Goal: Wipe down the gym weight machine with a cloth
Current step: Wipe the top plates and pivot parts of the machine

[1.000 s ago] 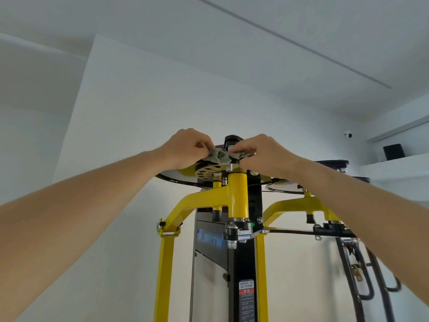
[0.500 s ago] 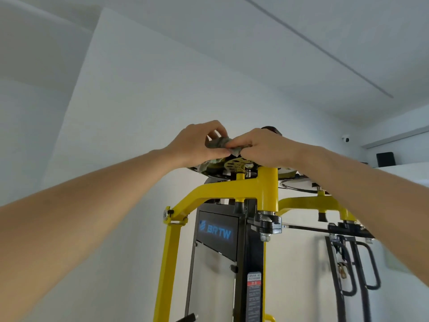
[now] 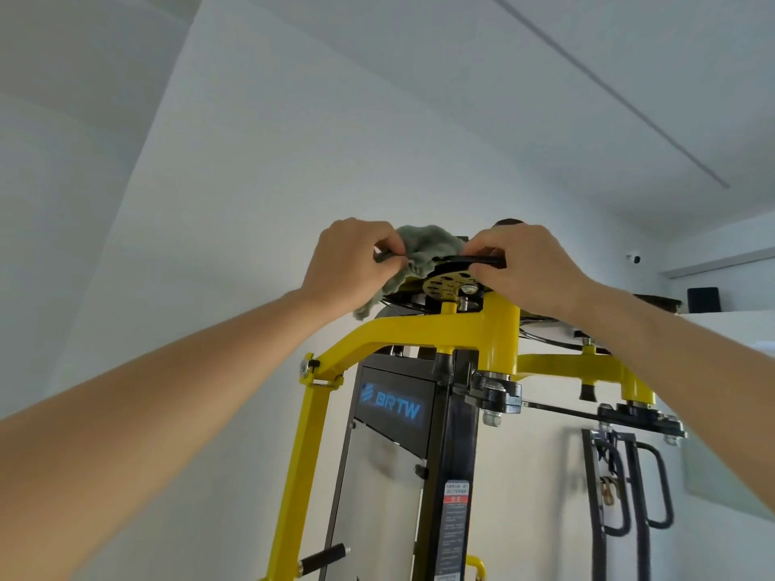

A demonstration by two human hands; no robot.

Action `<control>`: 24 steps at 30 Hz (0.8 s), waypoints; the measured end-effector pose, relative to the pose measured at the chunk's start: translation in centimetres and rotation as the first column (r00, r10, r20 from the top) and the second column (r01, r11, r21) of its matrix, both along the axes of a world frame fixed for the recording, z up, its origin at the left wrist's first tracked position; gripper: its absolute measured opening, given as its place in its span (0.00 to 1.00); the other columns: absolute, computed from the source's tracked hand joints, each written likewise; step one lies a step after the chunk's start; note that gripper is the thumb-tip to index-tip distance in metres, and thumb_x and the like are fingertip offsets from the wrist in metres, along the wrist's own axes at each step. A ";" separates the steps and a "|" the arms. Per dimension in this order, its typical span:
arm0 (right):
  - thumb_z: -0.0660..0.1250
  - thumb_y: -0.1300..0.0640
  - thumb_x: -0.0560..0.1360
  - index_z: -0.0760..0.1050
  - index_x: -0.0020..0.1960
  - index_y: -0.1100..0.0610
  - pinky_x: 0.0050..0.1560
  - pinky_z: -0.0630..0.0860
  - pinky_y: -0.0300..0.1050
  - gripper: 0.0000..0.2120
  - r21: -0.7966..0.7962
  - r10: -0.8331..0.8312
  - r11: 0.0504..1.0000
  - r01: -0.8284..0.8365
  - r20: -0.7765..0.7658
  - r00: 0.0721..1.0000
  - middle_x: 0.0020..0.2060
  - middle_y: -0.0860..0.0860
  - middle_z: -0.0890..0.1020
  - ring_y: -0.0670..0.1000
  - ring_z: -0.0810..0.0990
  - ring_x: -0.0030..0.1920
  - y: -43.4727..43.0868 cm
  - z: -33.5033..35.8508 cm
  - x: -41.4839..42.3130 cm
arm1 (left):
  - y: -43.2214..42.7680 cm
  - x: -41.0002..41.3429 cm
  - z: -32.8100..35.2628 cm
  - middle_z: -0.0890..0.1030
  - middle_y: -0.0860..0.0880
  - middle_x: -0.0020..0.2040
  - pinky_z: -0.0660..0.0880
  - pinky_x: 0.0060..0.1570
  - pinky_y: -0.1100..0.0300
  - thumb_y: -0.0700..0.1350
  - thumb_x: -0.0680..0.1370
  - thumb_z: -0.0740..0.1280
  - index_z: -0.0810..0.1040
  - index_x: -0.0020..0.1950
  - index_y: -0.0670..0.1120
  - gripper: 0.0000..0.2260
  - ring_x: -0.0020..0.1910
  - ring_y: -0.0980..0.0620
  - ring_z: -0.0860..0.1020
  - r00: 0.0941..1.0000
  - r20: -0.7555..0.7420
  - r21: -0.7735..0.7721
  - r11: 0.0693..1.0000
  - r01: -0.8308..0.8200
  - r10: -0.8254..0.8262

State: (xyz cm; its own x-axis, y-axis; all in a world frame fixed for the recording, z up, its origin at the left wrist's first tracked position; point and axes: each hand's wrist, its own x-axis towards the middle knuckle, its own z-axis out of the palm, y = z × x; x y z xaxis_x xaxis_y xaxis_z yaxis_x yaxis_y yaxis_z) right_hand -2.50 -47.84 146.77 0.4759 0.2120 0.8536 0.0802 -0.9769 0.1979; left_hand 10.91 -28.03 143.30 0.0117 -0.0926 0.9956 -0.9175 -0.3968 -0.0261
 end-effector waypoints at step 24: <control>0.60 0.53 0.83 0.76 0.69 0.43 0.57 0.73 0.50 0.17 0.009 -0.053 0.999 0.052 0.126 0.991 0.60 0.47 0.83 0.54 0.78 0.60 -0.2 -2.0 0.6 | -7.6 2.2 -2.5 0.84 0.43 0.57 0.84 0.47 0.55 0.38 0.76 0.73 0.78 0.63 0.45 0.16 0.49 0.46 0.85 -0.140 -0.141 -0.956 0.098 0.277 -0.980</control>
State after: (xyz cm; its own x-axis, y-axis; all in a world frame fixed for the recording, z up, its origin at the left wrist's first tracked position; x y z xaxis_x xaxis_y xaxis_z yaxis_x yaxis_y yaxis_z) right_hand -1.87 -48.07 144.77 0.3746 0.1850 0.9086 0.0037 -0.9802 0.1980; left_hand 13.10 -35.68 140.81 0.9193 -0.1923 0.3433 -0.0065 0.8650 0.5018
